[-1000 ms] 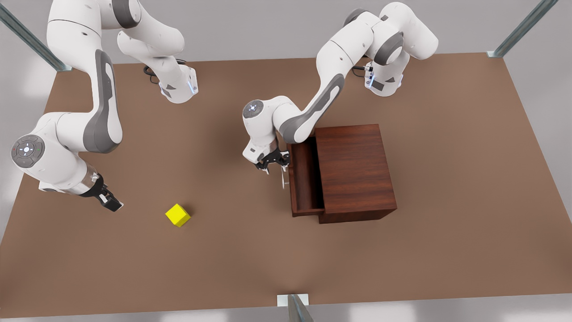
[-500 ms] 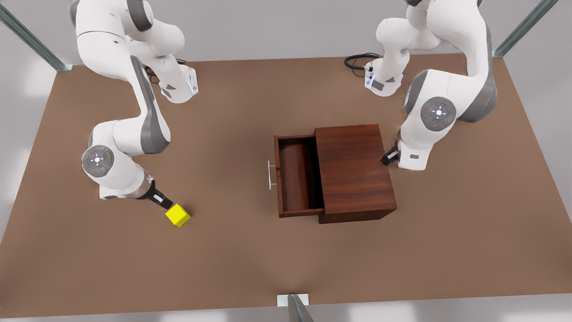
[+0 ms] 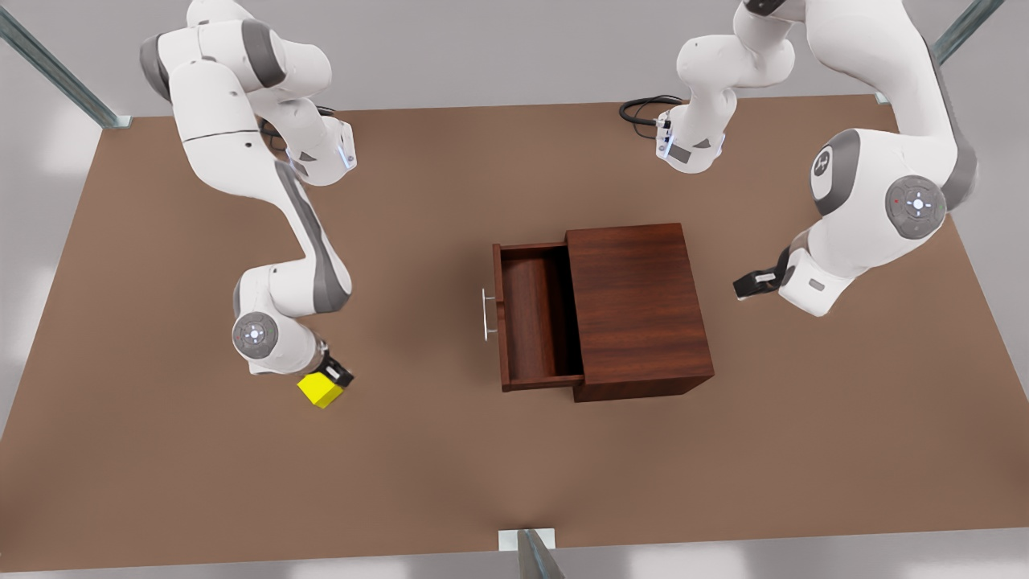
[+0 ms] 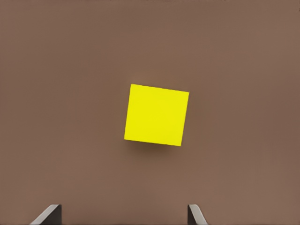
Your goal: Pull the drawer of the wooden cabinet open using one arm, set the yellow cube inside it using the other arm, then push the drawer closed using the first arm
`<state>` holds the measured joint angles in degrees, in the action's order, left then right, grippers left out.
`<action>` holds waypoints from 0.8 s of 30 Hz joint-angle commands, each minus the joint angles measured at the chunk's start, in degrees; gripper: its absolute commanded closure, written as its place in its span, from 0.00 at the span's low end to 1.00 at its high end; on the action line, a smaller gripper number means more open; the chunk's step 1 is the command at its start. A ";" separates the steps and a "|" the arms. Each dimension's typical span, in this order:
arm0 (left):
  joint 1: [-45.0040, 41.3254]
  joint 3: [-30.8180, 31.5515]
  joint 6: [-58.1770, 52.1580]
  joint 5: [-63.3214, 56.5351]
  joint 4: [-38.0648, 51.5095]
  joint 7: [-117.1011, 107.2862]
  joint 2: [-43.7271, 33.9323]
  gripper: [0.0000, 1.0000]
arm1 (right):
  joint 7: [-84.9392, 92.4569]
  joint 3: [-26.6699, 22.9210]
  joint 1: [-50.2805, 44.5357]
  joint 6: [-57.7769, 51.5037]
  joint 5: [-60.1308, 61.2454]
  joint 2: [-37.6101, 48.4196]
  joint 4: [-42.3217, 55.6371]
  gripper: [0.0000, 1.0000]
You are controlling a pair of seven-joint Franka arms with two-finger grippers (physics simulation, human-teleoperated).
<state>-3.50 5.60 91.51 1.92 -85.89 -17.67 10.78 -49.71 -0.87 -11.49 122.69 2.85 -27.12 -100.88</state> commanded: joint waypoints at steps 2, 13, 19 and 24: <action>-2.30 0.81 -2.03 -1.48 0.02 23.21 -0.15 0.00 | -8.30 0.08 1.38 7.65 1.46 -0.12 -0.64 0.00; -4.85 0.29 -3.00 -0.95 -0.42 14.33 0.03 0.00 | -8.12 0.08 5.16 10.11 1.90 -5.40 -1.07 0.00; -4.41 0.29 -3.00 -1.04 -0.33 14.77 0.03 0.00 | -7.68 0.52 4.99 13.10 1.72 -6.19 -4.06 0.00; -2.83 -0.15 -2.82 -1.21 0.29 14.86 0.03 0.00 | -7.86 1.22 5.07 13.01 1.72 -6.19 -4.15 0.00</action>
<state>-6.63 5.41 88.70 0.84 -85.70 -6.66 10.87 -55.61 0.30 -6.44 135.00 4.63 -33.33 -105.01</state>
